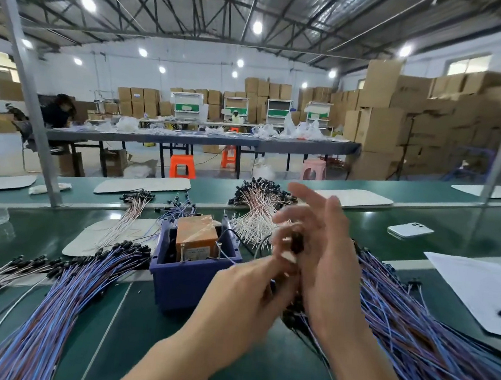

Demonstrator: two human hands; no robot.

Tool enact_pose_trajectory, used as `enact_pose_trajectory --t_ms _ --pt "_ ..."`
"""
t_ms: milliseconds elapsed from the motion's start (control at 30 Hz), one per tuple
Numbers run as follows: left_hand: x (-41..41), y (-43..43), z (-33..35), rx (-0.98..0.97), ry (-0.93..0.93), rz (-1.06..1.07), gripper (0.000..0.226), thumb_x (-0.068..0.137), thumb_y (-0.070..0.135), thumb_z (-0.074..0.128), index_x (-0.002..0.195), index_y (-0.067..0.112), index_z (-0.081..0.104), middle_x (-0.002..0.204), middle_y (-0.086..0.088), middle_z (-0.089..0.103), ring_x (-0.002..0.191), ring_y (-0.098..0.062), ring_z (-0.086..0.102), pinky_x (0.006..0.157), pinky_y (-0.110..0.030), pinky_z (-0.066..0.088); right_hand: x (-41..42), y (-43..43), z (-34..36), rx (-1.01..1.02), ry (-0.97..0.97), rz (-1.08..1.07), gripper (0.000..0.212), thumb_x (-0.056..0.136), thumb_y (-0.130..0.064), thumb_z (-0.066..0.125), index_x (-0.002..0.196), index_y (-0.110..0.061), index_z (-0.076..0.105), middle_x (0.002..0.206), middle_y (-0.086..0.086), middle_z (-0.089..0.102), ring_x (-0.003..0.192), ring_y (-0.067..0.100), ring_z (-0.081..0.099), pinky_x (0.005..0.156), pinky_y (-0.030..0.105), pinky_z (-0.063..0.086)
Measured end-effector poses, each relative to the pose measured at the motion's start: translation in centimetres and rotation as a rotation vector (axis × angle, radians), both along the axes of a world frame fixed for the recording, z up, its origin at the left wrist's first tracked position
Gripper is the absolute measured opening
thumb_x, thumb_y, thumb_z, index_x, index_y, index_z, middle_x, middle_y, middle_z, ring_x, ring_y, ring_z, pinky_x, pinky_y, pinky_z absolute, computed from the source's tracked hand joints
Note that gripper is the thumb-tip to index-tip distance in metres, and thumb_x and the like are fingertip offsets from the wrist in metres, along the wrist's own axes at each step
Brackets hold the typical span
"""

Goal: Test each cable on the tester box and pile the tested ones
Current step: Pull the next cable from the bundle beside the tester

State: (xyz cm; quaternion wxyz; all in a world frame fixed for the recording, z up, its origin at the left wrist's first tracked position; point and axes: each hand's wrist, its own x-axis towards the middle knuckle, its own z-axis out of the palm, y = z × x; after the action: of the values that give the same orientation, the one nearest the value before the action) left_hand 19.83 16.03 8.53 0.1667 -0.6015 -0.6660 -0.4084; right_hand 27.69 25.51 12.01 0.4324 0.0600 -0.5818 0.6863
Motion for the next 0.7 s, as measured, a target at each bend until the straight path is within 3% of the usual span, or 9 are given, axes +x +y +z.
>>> enact_pose_trajectory --t_ms 67,133,233,333,533,700 --pt "0.4 0.6 2.1 0.071 -0.110 -0.032 0.009 0.099 0.039 0.054 0.100 0.034 0.061 0.078 0.025 0.066 0.064 -0.004 0.062 0.058 -0.015 0.046 0.6 0.5 1.1 0.080 -0.028 -0.059 0.050 0.094 -0.062 0.035 0.128 -0.036 0.061 0.113 -0.005 0.072 0.100 0.013 0.069 0.084 0.027 0.051" --pt "0.8 1.3 3.9 0.168 -0.282 -0.096 0.008 0.101 0.030 0.057 0.098 0.032 0.064 0.079 0.018 0.070 0.062 -0.007 0.065 0.057 -0.019 0.051 1.1 0.8 1.4 0.128 -0.077 -0.113 0.046 0.096 -0.060 0.034 0.131 -0.039 0.056 0.119 -0.010 0.070 0.108 0.010 0.068 0.086 0.026 0.055" --pt "0.7 2.3 6.0 0.306 -0.536 -0.124 0.011 0.101 0.028 0.057 0.097 0.025 0.066 0.080 0.014 0.072 0.062 -0.002 0.066 0.053 -0.016 0.051 1.7 1.3 0.9 0.228 -0.177 -0.178 0.028 0.106 -0.034 0.043 0.126 -0.028 0.062 0.106 -0.010 0.073 0.090 0.005 0.071 0.072 0.016 0.054" --pt "0.1 3.6 6.9 0.356 -0.577 -0.032 0.016 0.101 0.036 0.055 0.095 0.025 0.066 0.077 0.011 0.071 0.052 -0.004 0.056 0.050 -0.017 0.046 2.4 2.6 0.3 0.272 -0.260 -0.260 0.023 0.105 -0.020 0.049 0.116 -0.028 0.067 0.086 -0.008 0.072 0.064 0.005 0.063 0.056 0.013 0.046" --pt "-0.2 6.0 5.8 0.421 -0.729 -0.022 0.018 0.100 0.036 0.058 0.090 0.023 0.067 0.071 0.008 0.066 0.050 -0.008 0.053 0.050 -0.028 0.044 4.3 5.7 0.4 0.412 -0.423 -0.492 0.013 0.100 -0.036 0.057 0.101 -0.040 0.069 0.075 -0.015 0.068 0.054 0.001 0.053 0.052 0.013 0.042" --pt "0.2 8.5 4.0 0.395 -0.869 -0.084 0.018 0.100 0.032 0.059 0.087 0.022 0.067 0.070 0.009 0.062 0.047 -0.008 0.049 0.045 -0.023 0.038 6.6 7.8 0.1 0.565 -0.580 -0.669 0.017 0.095 -0.050 0.057 0.093 -0.037 0.067 0.075 -0.020 0.065 0.062 0.000 0.058 0.056 0.011 0.041"
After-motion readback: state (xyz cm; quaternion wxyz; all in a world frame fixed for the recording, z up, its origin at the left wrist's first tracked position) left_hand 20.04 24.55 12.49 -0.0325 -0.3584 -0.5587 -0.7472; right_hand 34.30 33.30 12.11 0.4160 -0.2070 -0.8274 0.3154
